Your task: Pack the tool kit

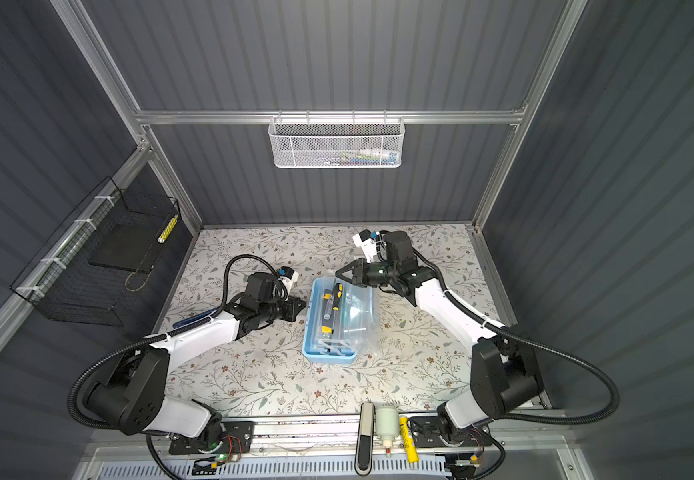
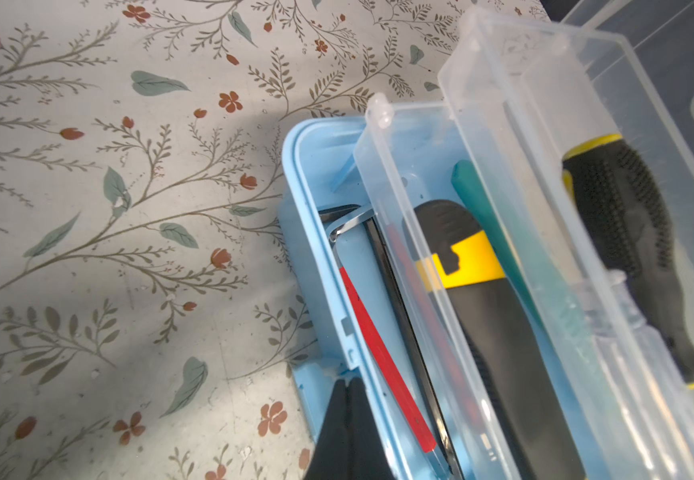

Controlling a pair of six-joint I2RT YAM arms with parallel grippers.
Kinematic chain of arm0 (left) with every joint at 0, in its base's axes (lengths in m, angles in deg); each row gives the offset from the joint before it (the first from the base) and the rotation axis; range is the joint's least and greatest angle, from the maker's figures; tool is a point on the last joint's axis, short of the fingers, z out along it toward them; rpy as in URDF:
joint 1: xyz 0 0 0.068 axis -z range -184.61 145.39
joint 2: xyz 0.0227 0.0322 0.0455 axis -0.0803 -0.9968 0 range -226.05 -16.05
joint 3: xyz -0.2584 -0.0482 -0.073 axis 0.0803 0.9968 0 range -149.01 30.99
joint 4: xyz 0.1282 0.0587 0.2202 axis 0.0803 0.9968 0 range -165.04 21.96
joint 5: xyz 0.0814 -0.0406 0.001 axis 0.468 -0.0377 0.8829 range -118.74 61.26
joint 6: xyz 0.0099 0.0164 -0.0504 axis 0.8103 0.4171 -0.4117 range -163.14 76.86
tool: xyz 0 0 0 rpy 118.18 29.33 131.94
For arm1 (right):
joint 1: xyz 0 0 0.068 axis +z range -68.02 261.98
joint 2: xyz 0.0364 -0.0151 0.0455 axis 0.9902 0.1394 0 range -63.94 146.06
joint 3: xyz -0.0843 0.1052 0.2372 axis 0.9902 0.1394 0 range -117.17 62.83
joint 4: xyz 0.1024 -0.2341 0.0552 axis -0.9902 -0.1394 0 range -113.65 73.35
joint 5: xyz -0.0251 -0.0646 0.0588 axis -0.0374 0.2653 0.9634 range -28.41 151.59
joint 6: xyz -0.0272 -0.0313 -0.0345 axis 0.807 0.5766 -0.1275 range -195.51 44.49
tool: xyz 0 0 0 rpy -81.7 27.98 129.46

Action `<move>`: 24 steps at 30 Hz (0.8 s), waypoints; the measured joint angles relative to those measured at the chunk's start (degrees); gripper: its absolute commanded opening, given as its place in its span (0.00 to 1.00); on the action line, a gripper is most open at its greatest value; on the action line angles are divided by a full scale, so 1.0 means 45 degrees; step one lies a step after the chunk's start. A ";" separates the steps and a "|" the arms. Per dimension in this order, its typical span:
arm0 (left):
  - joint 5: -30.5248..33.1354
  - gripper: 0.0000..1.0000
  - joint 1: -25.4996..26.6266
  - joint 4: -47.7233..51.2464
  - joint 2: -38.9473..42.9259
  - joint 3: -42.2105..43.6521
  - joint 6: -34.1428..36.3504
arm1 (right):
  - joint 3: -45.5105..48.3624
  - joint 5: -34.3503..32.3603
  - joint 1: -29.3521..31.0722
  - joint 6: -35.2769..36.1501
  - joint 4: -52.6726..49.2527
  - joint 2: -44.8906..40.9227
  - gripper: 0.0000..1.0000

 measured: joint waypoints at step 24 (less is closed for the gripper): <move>0.1093 0.00 0.0126 0.2098 0.1214 0.0607 0.0427 | -0.1190 -0.2652 -0.0423 0.2045 -0.2531 -0.0631 0.58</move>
